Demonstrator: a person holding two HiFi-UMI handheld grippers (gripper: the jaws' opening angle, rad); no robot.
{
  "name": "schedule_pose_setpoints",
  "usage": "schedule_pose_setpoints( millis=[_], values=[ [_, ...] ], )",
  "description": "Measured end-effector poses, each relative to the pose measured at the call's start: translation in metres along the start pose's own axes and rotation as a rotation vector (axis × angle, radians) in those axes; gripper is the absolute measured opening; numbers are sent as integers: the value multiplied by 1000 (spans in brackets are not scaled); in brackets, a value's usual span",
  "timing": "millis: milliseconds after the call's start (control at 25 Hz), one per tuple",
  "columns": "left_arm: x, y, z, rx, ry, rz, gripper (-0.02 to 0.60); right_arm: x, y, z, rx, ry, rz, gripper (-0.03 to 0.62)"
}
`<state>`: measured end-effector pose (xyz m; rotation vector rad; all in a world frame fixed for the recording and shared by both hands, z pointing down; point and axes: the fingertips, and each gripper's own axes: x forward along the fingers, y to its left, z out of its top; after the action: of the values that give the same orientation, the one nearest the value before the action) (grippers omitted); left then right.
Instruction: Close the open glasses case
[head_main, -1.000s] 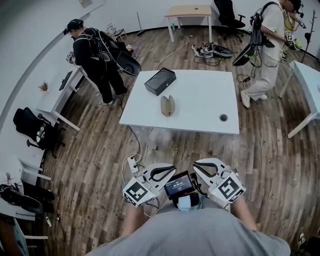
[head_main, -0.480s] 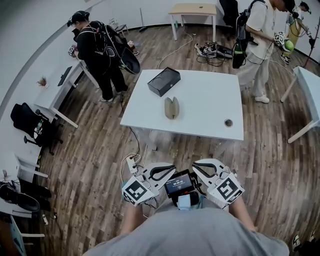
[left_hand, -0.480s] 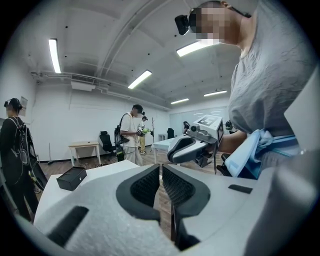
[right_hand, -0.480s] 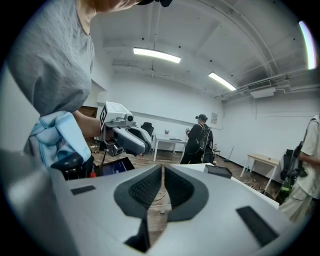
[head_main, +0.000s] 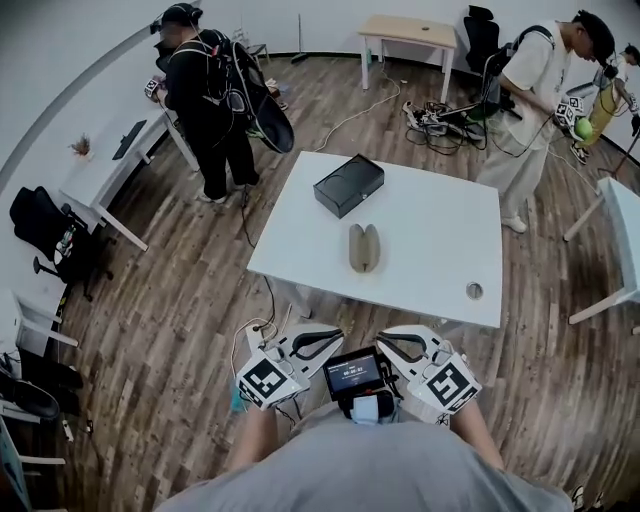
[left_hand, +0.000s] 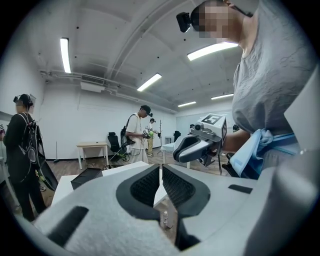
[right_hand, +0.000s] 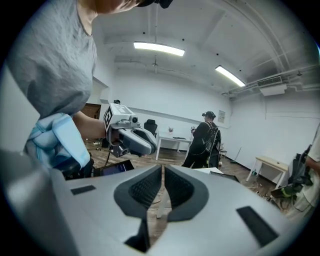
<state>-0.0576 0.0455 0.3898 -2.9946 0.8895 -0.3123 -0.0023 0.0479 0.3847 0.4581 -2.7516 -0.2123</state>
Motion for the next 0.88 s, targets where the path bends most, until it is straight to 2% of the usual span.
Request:
schedule_pose_setpoints(
  millis=[160, 360, 440, 640, 880],
  values=[
    [-9, 44, 7, 8, -21, 2, 29, 35, -22, 18, -26, 23, -11, 38],
    [-18, 85, 7, -45, -36, 6, 29, 64, -39, 24, -25, 35, -48, 38],
    [-17, 95, 4, -60, -38, -4, 29, 69, -42, 21, -20, 49, -61, 38],
    [-6, 111, -7, 1, -32, -56, 29, 71, -53, 8, 5, 92, -102, 38],
    [7, 121, -15, -35, -44, -58, 29, 74, -81, -5, 82, 115, -147, 38]
  ],
)
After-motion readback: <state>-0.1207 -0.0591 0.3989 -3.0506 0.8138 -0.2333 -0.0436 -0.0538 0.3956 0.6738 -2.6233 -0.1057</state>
